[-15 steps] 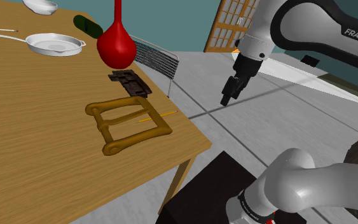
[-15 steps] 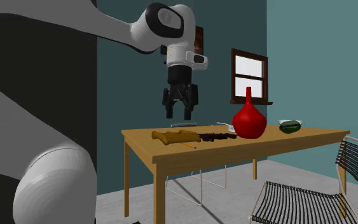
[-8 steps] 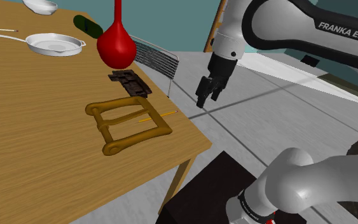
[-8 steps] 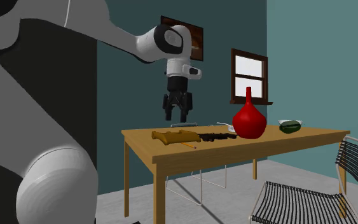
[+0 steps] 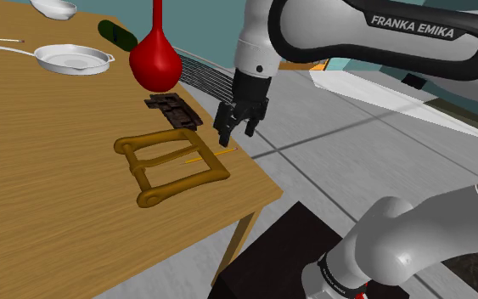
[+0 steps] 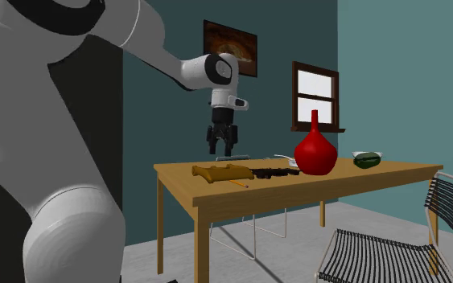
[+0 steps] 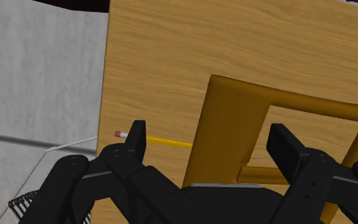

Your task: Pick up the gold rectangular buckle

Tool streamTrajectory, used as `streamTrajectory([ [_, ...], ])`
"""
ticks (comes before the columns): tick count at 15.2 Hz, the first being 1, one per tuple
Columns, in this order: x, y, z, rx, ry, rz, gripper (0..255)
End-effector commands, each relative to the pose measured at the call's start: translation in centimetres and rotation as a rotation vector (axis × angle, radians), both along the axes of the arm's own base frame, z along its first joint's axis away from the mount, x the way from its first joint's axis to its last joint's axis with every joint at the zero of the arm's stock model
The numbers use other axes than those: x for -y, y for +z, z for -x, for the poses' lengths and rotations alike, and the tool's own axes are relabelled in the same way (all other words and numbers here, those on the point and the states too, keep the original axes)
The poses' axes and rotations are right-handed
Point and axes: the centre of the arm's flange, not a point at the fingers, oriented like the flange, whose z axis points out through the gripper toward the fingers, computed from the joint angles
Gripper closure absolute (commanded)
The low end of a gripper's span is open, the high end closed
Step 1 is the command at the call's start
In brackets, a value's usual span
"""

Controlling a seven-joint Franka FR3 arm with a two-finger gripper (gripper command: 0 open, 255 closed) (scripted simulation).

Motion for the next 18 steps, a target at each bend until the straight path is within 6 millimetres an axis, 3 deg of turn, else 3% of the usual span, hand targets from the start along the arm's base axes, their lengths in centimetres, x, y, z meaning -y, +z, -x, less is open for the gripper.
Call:
streamTrajectory([
  [1, -2.4, -0.2, -1.4, -0.005, -0.004, -0.003, 0],
  [16, -19.2, -2.7, -11.8, -0.04, -0.025, -0.017, 0],
  [18, -19.4, -3.2, -11.9, -0.04, -0.026, -0.018, 0],
])
